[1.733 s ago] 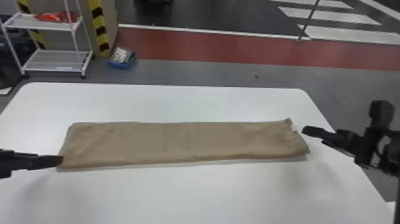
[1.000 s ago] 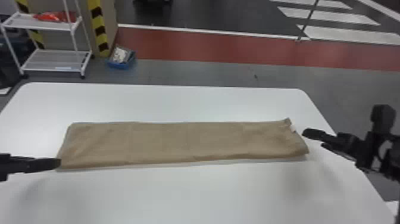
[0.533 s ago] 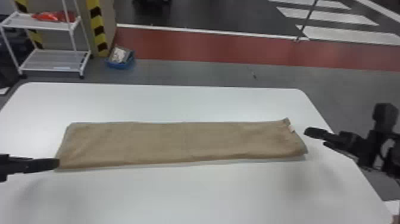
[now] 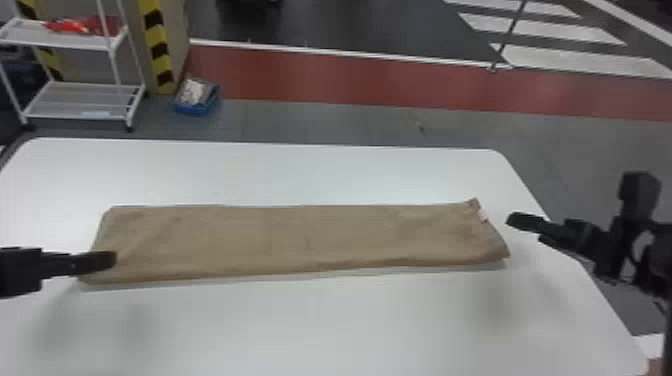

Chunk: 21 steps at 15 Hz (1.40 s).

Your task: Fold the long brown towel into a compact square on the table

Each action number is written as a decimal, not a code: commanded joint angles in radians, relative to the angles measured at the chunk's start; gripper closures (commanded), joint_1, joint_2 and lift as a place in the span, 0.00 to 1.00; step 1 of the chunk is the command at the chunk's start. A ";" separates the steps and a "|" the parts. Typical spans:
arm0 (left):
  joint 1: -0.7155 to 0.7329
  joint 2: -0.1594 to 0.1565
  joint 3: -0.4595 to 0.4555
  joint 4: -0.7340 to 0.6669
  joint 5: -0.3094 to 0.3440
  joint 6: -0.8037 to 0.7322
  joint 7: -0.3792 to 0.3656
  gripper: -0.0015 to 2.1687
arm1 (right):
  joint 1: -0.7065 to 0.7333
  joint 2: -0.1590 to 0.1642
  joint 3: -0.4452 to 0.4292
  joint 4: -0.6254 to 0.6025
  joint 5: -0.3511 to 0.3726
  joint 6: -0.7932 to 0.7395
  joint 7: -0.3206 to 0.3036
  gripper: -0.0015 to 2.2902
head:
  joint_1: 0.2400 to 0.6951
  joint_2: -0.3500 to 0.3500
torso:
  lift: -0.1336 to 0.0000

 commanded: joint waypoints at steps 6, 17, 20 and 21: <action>-0.084 -0.012 -0.049 0.180 -0.006 -0.118 0.082 0.07 | 0.001 -0.034 -0.005 0.077 -0.003 -0.091 0.008 0.04 | 1.00 0.20 | 0.08; -0.102 -0.014 -0.079 0.194 -0.006 -0.115 0.079 0.87 | -0.042 -0.049 -0.002 0.181 0.002 -0.179 0.008 0.04 | 1.00 0.16 | 0.08; -0.077 -0.014 -0.059 0.151 0.009 -0.115 0.081 0.88 | -0.051 -0.054 0.000 0.209 0.007 -0.201 0.007 0.04 | 1.00 0.16 | 0.08; -0.064 -0.014 -0.059 0.134 0.010 -0.115 0.073 0.88 | -0.053 -0.054 0.000 0.210 0.007 -0.201 0.007 0.04 | 1.00 0.16 | 0.08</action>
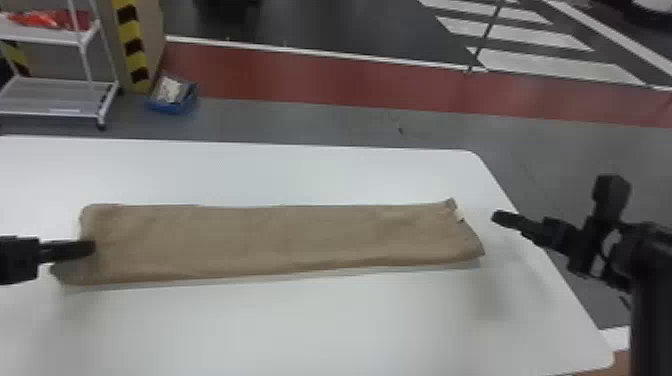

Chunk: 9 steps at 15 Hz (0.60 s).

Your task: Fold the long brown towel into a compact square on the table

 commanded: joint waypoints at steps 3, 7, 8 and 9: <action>0.028 0.008 0.018 -0.063 0.005 0.026 -0.053 0.99 | -0.003 -0.010 -0.001 0.009 -0.005 -0.007 0.001 0.04 | 1.00 0.15 | 0.08; 0.041 -0.001 0.020 -0.178 0.018 0.146 -0.058 0.99 | 0.000 -0.016 -0.015 0.011 -0.013 -0.010 0.001 0.04 | 1.00 0.13 | 0.08; 0.033 -0.001 0.013 -0.227 0.018 0.204 -0.061 0.99 | 0.007 -0.016 -0.017 0.011 -0.028 -0.010 0.001 0.04 | 1.00 0.13 | 0.08; 0.024 -0.001 0.013 -0.270 0.019 0.260 -0.064 0.99 | 0.017 -0.018 -0.020 0.011 -0.033 -0.010 0.001 0.04 | 1.00 0.12 | 0.08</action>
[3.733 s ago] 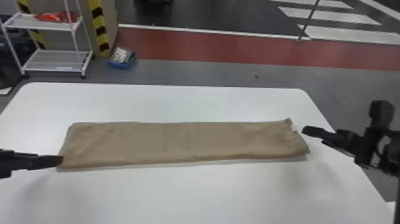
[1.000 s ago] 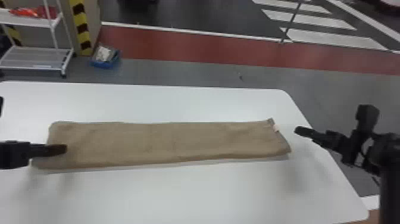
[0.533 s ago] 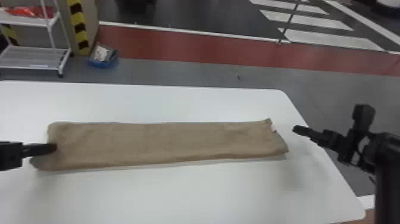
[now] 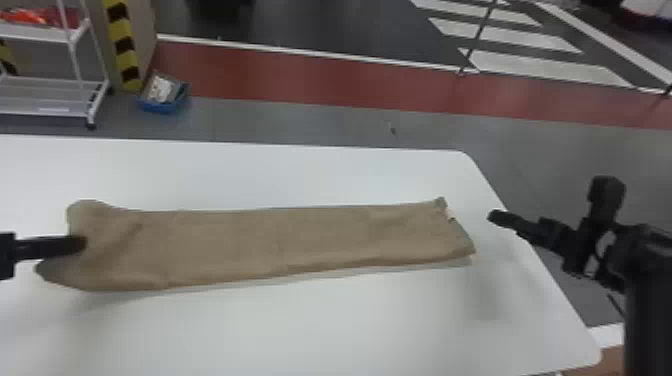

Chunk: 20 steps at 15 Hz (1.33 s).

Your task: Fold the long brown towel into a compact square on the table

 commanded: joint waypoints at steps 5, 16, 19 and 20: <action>-0.065 -0.001 0.021 -0.121 0.000 0.157 -0.004 0.99 | 0.076 0.000 -0.036 -0.042 -0.085 0.028 0.005 0.04 | 1.00 0.09 | 0.08; -0.036 0.075 0.062 -0.170 0.023 0.247 -0.016 0.99 | 0.134 0.003 -0.062 -0.180 -0.094 0.169 0.005 0.04 | 1.00 0.17 | 0.08; -0.102 -0.010 -0.085 -0.259 0.003 0.247 0.036 0.99 | 0.140 0.009 -0.062 -0.209 -0.094 0.203 0.005 0.04 | 1.00 0.15 | 0.08; -0.129 -0.044 -0.136 -0.259 -0.012 0.247 0.054 0.99 | 0.140 0.009 -0.062 -0.212 -0.093 0.206 0.005 0.04 | 1.00 0.10 | 0.08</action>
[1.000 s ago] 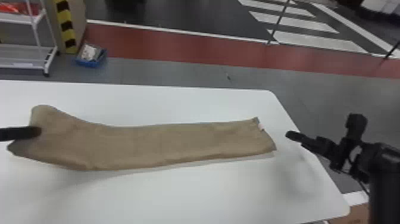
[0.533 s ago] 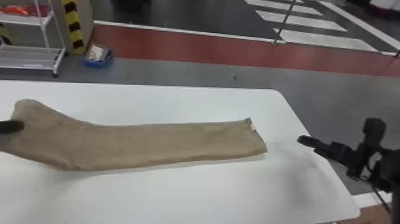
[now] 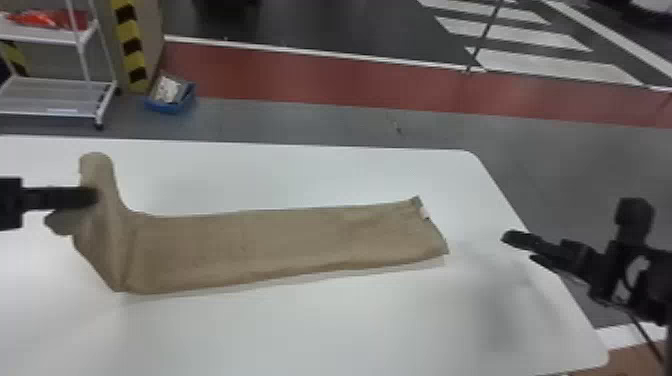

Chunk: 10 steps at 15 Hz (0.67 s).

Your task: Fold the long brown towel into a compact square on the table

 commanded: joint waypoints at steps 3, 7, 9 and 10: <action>-0.078 -0.203 -0.211 -0.009 -0.060 0.008 0.070 0.99 | 0.005 -0.003 -0.010 -0.014 -0.007 0.022 0.000 0.04 | 1.00 0.01 | 0.08; -0.032 -0.211 -0.452 0.011 -0.192 0.008 0.151 0.99 | 0.027 -0.010 -0.031 -0.017 -0.019 0.019 0.002 0.04 | 1.00 0.00 | 0.08; -0.025 -0.211 -0.519 0.089 -0.200 0.008 0.205 0.99 | 0.044 -0.018 -0.050 -0.020 -0.034 0.009 0.003 0.04 | 1.00 0.00 | 0.08; -0.025 -0.211 -0.545 0.126 -0.200 0.004 0.236 0.99 | 0.048 -0.018 -0.050 -0.020 -0.034 0.006 0.005 0.04 | 1.00 0.00 | 0.08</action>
